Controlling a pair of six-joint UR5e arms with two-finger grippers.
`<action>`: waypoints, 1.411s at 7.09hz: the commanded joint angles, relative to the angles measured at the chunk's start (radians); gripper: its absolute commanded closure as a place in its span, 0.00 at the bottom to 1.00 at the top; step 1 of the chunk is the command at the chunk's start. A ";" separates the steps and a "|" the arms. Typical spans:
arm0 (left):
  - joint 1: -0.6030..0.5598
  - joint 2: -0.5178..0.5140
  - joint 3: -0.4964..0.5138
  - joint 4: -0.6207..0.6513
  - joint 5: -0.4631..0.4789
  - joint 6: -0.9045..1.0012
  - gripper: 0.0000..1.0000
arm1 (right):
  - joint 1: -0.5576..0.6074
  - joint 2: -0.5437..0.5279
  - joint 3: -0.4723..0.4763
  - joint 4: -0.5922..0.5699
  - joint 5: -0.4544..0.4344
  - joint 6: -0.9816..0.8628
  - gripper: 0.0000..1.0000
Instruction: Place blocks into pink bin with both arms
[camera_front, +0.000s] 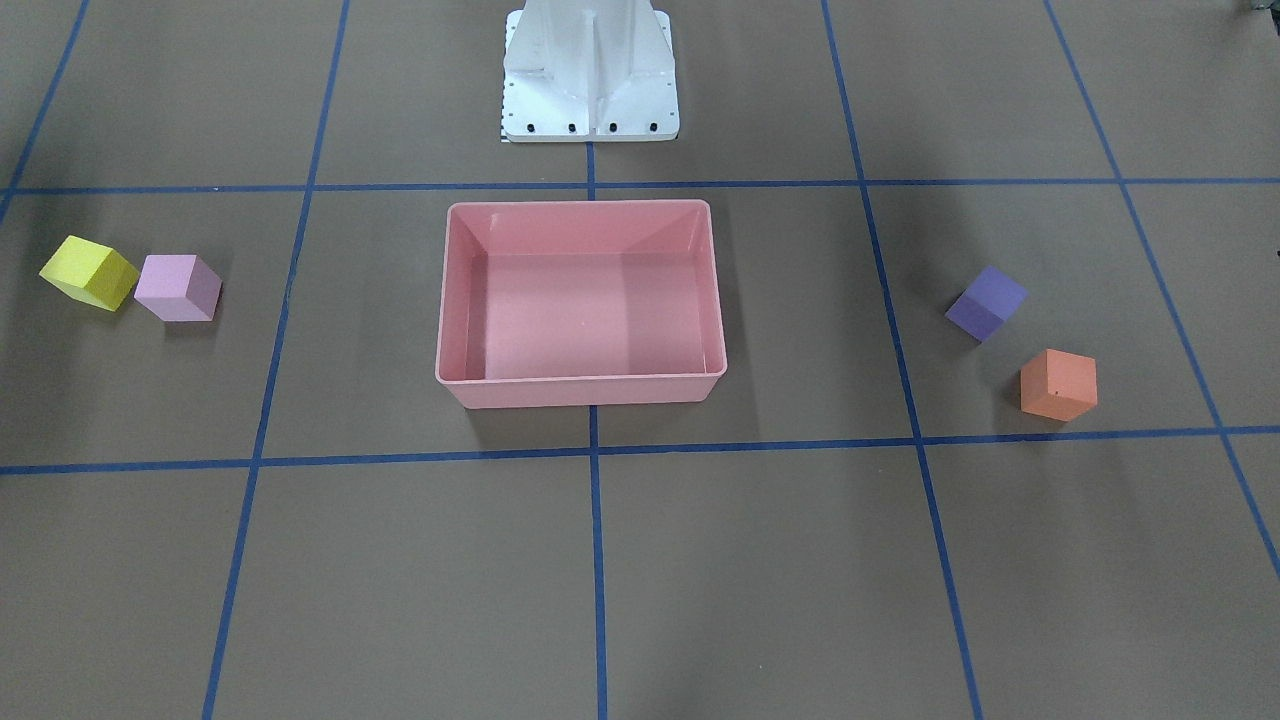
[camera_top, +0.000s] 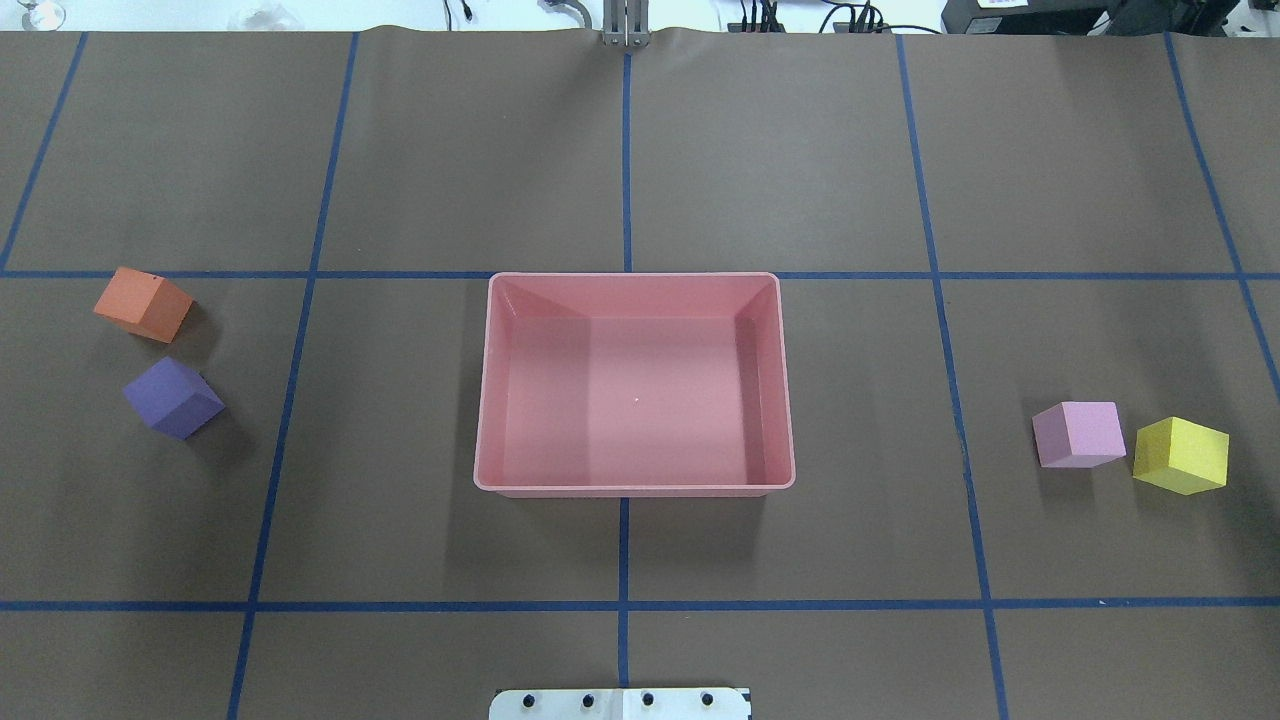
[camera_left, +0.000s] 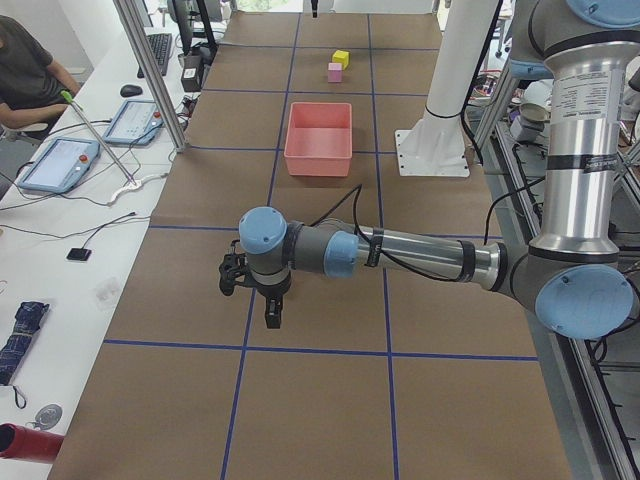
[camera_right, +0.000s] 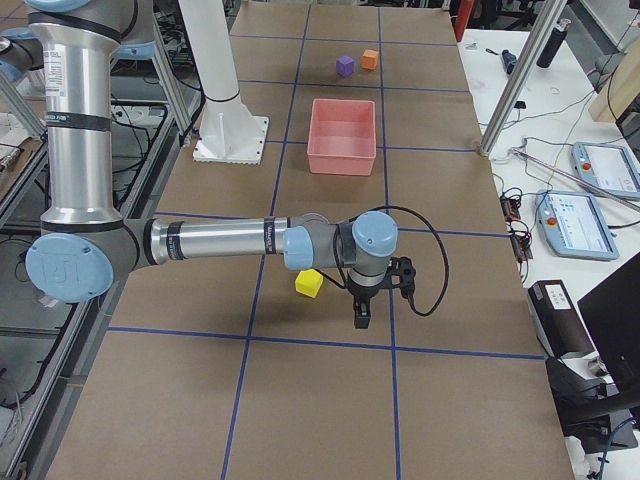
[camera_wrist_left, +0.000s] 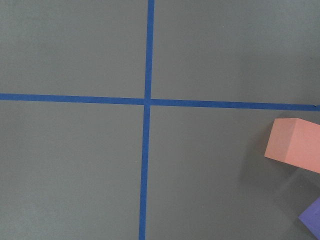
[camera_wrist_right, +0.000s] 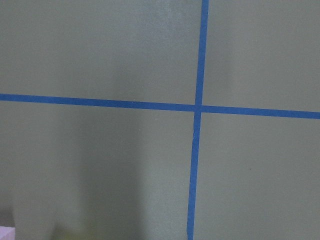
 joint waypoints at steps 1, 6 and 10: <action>0.000 -0.008 0.003 0.003 -0.012 -0.006 0.00 | -0.052 -0.076 0.025 0.179 0.027 0.013 0.00; 0.000 0.000 0.008 -0.005 -0.011 0.004 0.00 | -0.270 -0.098 0.041 0.253 0.035 0.447 0.01; 0.012 -0.003 0.020 -0.068 -0.012 0.001 0.00 | -0.376 -0.183 0.042 0.465 0.023 0.708 0.02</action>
